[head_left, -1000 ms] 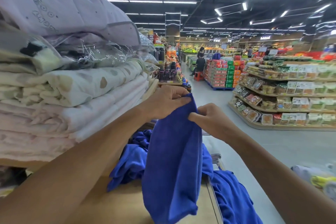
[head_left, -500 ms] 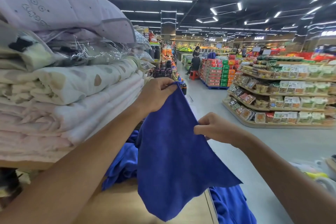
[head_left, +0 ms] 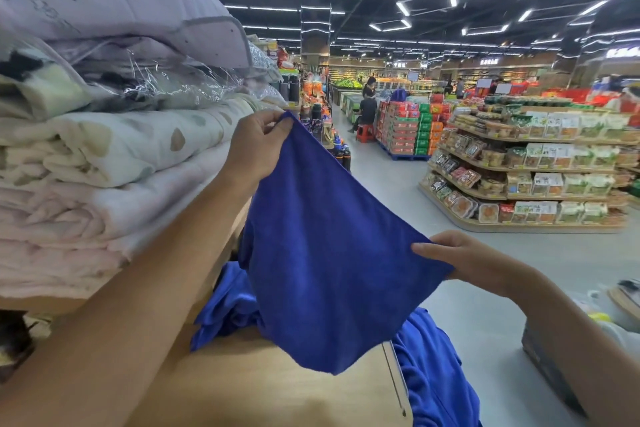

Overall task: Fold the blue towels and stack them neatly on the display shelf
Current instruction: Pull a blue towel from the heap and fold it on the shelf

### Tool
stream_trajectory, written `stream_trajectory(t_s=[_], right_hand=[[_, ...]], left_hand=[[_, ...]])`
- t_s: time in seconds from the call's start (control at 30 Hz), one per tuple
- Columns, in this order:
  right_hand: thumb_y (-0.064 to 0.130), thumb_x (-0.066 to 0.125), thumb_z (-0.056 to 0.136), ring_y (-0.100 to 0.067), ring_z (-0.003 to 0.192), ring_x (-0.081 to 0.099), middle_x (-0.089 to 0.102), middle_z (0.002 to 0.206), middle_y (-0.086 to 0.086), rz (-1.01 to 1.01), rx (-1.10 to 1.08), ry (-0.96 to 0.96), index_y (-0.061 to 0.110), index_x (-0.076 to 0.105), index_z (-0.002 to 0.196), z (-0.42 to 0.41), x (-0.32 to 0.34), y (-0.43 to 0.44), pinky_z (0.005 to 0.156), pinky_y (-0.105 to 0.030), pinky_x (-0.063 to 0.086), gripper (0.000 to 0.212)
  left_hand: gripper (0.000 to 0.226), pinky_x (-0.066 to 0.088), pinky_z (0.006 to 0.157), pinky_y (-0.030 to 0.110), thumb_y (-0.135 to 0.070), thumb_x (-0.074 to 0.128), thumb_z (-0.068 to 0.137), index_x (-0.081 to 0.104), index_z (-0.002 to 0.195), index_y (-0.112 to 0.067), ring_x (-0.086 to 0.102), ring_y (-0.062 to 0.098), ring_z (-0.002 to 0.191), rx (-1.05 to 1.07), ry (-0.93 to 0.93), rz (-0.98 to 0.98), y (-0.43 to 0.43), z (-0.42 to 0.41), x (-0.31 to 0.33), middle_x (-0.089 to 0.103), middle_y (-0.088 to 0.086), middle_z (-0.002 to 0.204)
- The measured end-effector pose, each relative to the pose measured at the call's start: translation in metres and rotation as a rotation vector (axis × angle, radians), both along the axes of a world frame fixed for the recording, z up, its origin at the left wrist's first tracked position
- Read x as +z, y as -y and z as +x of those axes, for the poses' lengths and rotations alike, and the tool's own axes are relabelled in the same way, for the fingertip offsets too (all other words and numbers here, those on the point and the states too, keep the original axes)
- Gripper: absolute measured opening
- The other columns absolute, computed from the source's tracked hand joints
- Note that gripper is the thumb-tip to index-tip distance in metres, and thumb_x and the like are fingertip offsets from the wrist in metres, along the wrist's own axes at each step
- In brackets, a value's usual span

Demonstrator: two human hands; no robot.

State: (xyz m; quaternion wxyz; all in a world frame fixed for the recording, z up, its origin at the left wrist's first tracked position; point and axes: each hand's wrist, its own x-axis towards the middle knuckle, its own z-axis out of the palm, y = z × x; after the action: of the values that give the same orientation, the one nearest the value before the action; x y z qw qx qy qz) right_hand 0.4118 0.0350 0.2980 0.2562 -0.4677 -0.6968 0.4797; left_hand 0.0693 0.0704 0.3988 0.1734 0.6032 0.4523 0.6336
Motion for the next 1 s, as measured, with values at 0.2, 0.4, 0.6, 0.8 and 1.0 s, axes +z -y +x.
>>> stream_trajectory(t_s=[0.2, 0.4, 0.6, 0.8, 1.0], right_hand=[[0.012, 0.069, 0.095, -0.025, 0.098, 0.075, 0.078, 0.106, -0.011, 0.161, -0.248, -0.147, 0.017, 0.076, 0.109, 0.025, -0.023, -0.012, 0.076, -0.028, 0.062, 0.016], [0.031, 0.073, 0.093, -0.015, 0.088, 0.069, 0.079, 0.094, 0.003, 0.29, -0.527, -0.134, 0.025, 0.076, 0.105, 0.034, -0.031, -0.011, 0.077, -0.03, 0.055, 0.014], [0.031, 0.063, 0.099, -0.024, 0.103, 0.072, 0.077, 0.109, -0.01, 0.312, -0.568, -0.331, 0.012, 0.075, 0.11, 0.034, -0.04, 0.007, 0.087, -0.03, 0.059, 0.025], [0.026, 0.077, 0.079, -0.017, 0.085, 0.072, 0.079, 0.093, -0.006, 0.265, -0.372, -0.507, 0.015, 0.081, 0.093, 0.026, -0.049, 0.035, 0.078, -0.027, 0.06, 0.018], [0.022, 0.081, 0.075, -0.015, 0.079, 0.071, 0.076, 0.087, -0.007, 0.139, -0.28, -0.459, 0.012, 0.08, 0.092, 0.03, -0.058, 0.043, 0.072, -0.024, 0.06, 0.02]], left_hand=[[0.016, 0.05, 0.06, 0.021, -0.025, 0.062, 0.1, 0.071, 0.086, -0.028, 0.061, 0.001, 0.062, -0.027, 0.067, -0.019, 0.002, -0.001, -0.006, 0.07, -0.008, 0.077], [0.017, 0.045, 0.061, 0.033, -0.035, 0.061, 0.097, 0.071, 0.084, -0.031, 0.057, 0.016, 0.065, -0.022, 0.132, 0.024, 0.011, -0.002, -0.036, 0.068, -0.002, 0.07], [0.019, 0.04, 0.053, 0.024, -0.046, 0.061, 0.095, 0.071, 0.088, -0.03, 0.052, 0.011, 0.058, -0.062, 0.34, -0.002, 0.05, -0.005, -0.093, 0.064, -0.006, 0.065], [0.024, 0.055, 0.062, 0.02, -0.046, 0.075, 0.083, 0.077, 0.092, -0.024, 0.071, 0.007, 0.075, -0.498, 0.522, -0.259, 0.125, -0.042, -0.168, 0.076, -0.003, 0.086], [0.014, 0.052, 0.057, 0.023, -0.03, 0.067, 0.089, 0.069, 0.094, -0.017, 0.06, 0.007, 0.068, -0.442, 0.42, -0.594, 0.125, -0.065, -0.221, 0.062, 0.003, 0.091]])
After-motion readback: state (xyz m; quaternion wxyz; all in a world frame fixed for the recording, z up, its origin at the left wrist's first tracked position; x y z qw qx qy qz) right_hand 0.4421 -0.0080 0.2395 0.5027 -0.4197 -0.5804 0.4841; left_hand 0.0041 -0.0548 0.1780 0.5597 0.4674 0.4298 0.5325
